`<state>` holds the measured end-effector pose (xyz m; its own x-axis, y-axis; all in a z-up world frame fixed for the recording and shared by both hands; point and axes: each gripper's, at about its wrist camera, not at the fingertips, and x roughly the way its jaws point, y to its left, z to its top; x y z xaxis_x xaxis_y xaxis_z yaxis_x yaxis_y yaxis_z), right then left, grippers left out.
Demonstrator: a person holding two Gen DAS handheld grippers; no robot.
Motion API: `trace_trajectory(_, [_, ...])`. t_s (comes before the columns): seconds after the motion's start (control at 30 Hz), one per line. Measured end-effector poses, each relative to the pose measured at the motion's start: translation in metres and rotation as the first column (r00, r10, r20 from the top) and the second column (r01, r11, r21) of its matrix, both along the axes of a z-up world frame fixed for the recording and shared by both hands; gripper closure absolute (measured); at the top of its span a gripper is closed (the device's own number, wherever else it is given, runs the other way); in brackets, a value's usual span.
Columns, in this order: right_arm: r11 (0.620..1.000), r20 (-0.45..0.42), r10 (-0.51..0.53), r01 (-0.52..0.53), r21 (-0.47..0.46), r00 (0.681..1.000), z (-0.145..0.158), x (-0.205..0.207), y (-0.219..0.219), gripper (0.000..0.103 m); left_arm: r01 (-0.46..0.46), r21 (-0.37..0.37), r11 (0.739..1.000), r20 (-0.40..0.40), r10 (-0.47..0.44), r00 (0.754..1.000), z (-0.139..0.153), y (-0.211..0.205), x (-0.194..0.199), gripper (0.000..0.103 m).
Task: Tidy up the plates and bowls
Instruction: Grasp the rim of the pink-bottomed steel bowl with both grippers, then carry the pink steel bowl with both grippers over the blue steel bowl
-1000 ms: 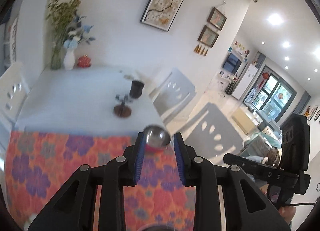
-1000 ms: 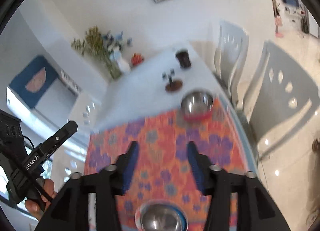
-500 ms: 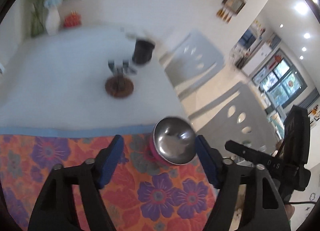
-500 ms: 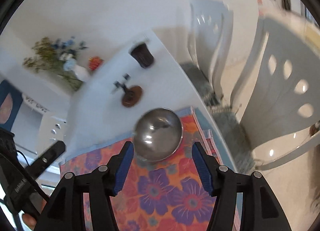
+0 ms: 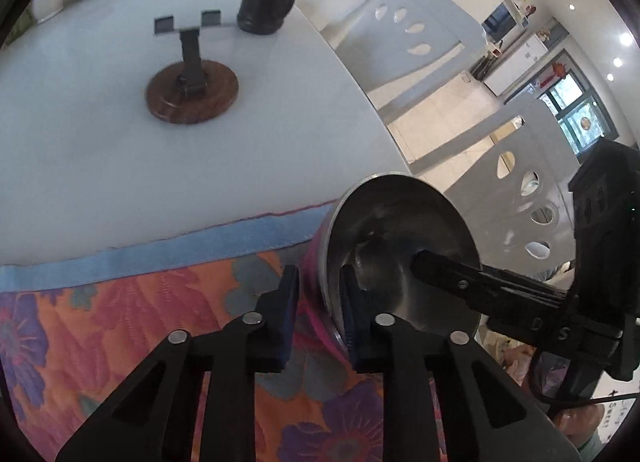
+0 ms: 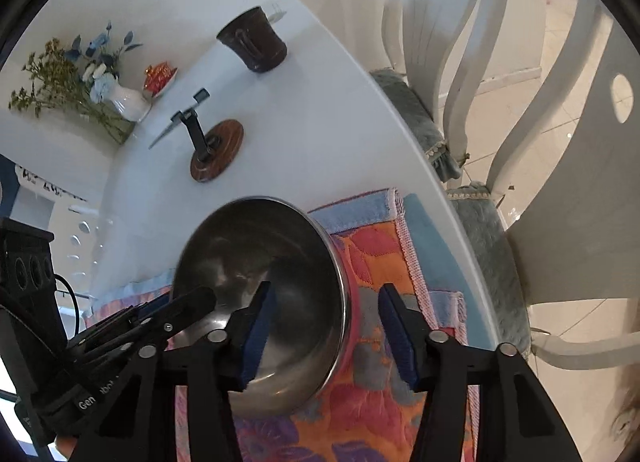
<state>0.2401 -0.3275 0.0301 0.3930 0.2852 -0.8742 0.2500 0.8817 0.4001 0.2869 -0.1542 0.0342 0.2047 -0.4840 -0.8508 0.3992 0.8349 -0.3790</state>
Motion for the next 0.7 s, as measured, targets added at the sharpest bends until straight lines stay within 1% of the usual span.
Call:
trace_trajectory(0.07, [1.000,-0.010,-0.008,0.008,0.012,1.000,-0.008,-0.002,0.001,0.063,0.001,0.004,1.000,0.006,-0.001,1.000,-0.003,0.000,0.000,0.087])
trace_trajectory(0.13, [1.000,-0.019,-0.011,0.012,0.015,1.000,-0.015,-0.002,0.004,0.073,0.000,-0.001,1.000,0.008,0.000,1.000,-0.006,0.000,-0.002,0.087])
trace_trajectory(0.2, [1.000,-0.033,-0.007,0.008,0.014,0.999,-0.020,-0.003,0.006,0.079,-0.002,-0.006,1.000,0.006,0.002,1.000,-0.005,0.003,-0.001,0.087])
trace_trajectory(0.3, [1.000,-0.027,-0.011,0.011,-0.004,1.000,-0.014,-0.005,0.008,0.079,0.000,-0.011,1.000,0.015,0.000,1.000,0.005,0.005,-0.007,0.087])
trace_trajectory(0.43, [1.000,-0.010,-0.016,0.016,0.002,1.000,0.001,-0.012,0.009,0.079,-0.015,-0.017,1.000,0.035,0.016,0.999,0.025,0.009,-0.017,0.087])
trace_trajectory(0.6, [1.000,0.020,-0.012,0.012,-0.007,1.000,0.031,-0.029,0.019,0.079,-0.056,-0.037,0.998,0.068,0.058,0.996,0.056,0.020,-0.035,0.087])
trace_trajectory(0.7, [1.000,0.041,-0.011,0.011,0.004,0.999,0.052,-0.043,0.028,0.079,-0.082,-0.069,0.994,0.098,0.088,0.991,0.083,0.031,-0.054,0.087])
